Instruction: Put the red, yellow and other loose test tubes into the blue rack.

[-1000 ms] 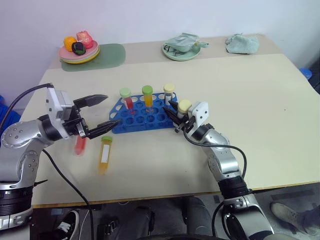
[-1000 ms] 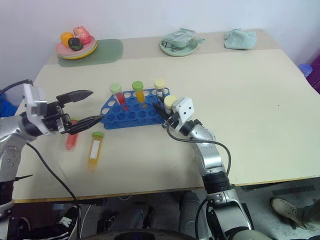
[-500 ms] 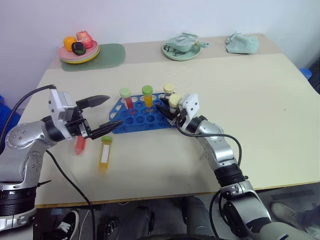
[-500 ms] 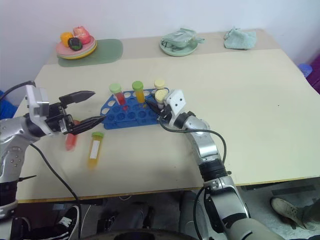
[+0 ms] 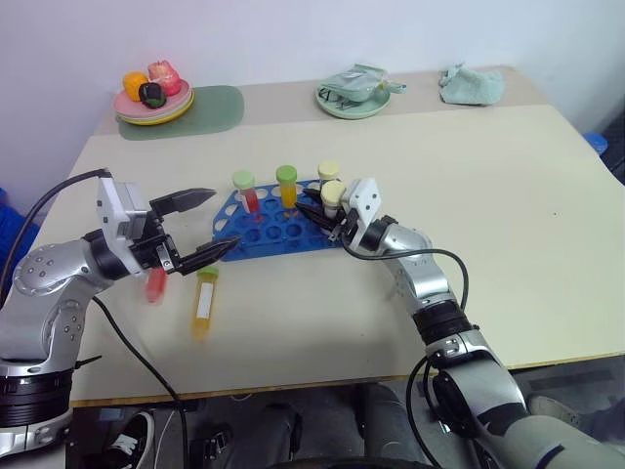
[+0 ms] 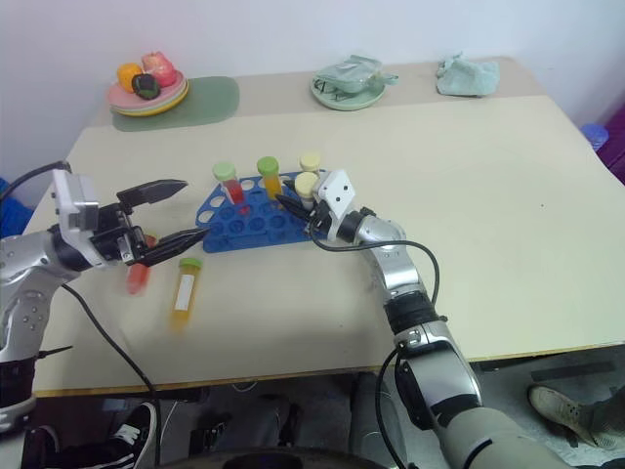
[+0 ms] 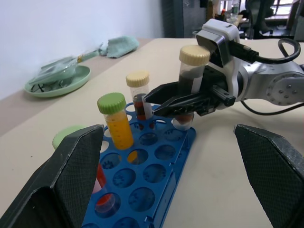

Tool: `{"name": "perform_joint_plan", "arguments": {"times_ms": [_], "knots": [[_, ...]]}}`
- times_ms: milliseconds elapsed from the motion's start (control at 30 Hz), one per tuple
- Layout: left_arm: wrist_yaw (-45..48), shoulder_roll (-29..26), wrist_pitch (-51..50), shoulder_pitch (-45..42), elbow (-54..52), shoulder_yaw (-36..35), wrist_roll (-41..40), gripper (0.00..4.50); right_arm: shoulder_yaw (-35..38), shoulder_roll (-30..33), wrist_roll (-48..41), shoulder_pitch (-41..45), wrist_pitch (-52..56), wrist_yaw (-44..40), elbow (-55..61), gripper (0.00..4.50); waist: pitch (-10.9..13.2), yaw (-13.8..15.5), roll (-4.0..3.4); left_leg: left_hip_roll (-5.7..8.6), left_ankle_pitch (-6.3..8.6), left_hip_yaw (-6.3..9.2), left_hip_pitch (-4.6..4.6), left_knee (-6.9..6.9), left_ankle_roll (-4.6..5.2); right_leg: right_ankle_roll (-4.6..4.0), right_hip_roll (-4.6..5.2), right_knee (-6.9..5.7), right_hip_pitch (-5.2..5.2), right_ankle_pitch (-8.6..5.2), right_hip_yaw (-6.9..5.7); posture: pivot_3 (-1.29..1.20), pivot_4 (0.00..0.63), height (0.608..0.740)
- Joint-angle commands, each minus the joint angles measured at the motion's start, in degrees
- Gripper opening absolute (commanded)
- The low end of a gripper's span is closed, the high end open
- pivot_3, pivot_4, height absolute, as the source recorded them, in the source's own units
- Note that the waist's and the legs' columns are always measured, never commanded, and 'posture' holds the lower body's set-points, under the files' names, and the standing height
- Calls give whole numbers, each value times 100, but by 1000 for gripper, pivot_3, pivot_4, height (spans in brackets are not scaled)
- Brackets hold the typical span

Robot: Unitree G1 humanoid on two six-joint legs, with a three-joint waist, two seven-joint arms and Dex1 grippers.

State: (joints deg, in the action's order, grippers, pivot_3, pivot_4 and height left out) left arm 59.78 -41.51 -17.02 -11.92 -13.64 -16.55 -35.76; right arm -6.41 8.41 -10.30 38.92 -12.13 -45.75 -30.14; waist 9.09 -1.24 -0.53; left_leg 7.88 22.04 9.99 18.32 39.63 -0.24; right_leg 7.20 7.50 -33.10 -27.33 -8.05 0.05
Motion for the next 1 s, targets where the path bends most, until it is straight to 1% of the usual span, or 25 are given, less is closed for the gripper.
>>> {"name": "perform_joint_plan", "arguments": {"times_ms": [33,133,200,300,367,433,533,600,633,667,700,767,800,867,933,1000], "knots": [[6,-19,84,-36,-116,-85,-81,4500,146,51,-64,196,-121,-37,-9,645,0,5,0,0,0,0,0,0,0,0,0,0,0,0,0,0,150,740],[-27,-3,64,-36,-130,-88,-97,4500,205,42,-227,88,60,-131,205,645,0,4,0,0,0,0,0,0,0,0,0,1,0,0,0,0,150,740],[-38,1,64,-14,-152,-94,-101,4500,285,55,-496,-49,475,-230,538,645,0,8,0,0,0,0,1,0,0,0,0,0,-1,0,0,0,150,740],[-39,-4,60,29,-180,-127,-121,4500,437,238,-1034,-371,1613,-242,1466,645,0,24,-1,-1,0,2,3,0,0,0,0,1,-1,0,0,0,150,740],[-47,-4,60,29,-181,-140,-127,4500,455,427,-1166,-553,2176,-148,2021,645,1,35,-1,0,0,2,3,0,0,0,0,2,-2,0,0,0,150,740],[-32,-18,66,29,-184,-137,-119,4500,553,724,-1343,-682,2966,44,2573,645,1,45,-2,0,0,1,4,0,0,0,0,2,-3,0,0,0,150,740],[-28,-6,61,-8,-142,-129,-128,4500,836,1294,-1611,-828,4261,429,3348,645,1,58,-2,-1,1,-1,4,0,1,0,1,2,-3,0,0,0,150,740],[-9,17,75,-31,-92,-99,-119,4500,1110,1784,-1857,-825,5387,710,3721,645,1,80,-2,-1,1,-1,6,0,2,0,2,3,-2,0,0,0,150,740],[-6,48,89,-48,-54,-73,-111,4500,1175,2236,-1904,-911,5820,633,3976,645,1,91,-1,2,2,-1,8,1,3,0,6,4,-2,0,0,0,150,740],[-5,69,98,-59,-31,-57,-107,4500,1203,2544,-1943,-973,6104,570,4158,645,3,127,-5,2,2,-2,8,1,4,0,6,6,-1,0,0,0,150,740],[8,95,124,-81,7,-31,-85,4500,1156,2995,-1920,-1078,6390,433,4334,645,3,159,-4,5,4,-4,10,3,7,0,8,7,-1,0,0,0,150,740],[33,147,167,-114,62,19,-49,4500,1067,3687,-1865,-1196,6907,327,4462,645,3,199,-4,3,5,-13,10,2,9,0,7,13,-1,0,-1,0,150,740],[41,183,180,-133,91,50,-40,4500,931,4058,-1754,-1256,6951,172,4452,645,2,201,-3,2,6,-21,9,3,10,1,8,19,0,0,-1,0,150,740],[62,235,224,-142,118,109,-4,4500,726,4538,-1684,-1272,7194,2,4355,645,3,199,0,2,6,-28,8,6,10,1,9,32,6,0,-1,0,150,740],[63,287,260,-156,129,172,10,4500,399,4880,-1398,-1339,6999,-122,4205,645,2,186,0,-2,6,-33,6,8,11,2,9,35,10,1,-2,0,150,740],[29,338,267,-164,106,203,-7,4500,132,5062,-1145,-1444,6817,-197,4044,645,2,193,2,-6,7,-39,5,8,12,2,7,35,9,1,-2,0,150,740]]}}
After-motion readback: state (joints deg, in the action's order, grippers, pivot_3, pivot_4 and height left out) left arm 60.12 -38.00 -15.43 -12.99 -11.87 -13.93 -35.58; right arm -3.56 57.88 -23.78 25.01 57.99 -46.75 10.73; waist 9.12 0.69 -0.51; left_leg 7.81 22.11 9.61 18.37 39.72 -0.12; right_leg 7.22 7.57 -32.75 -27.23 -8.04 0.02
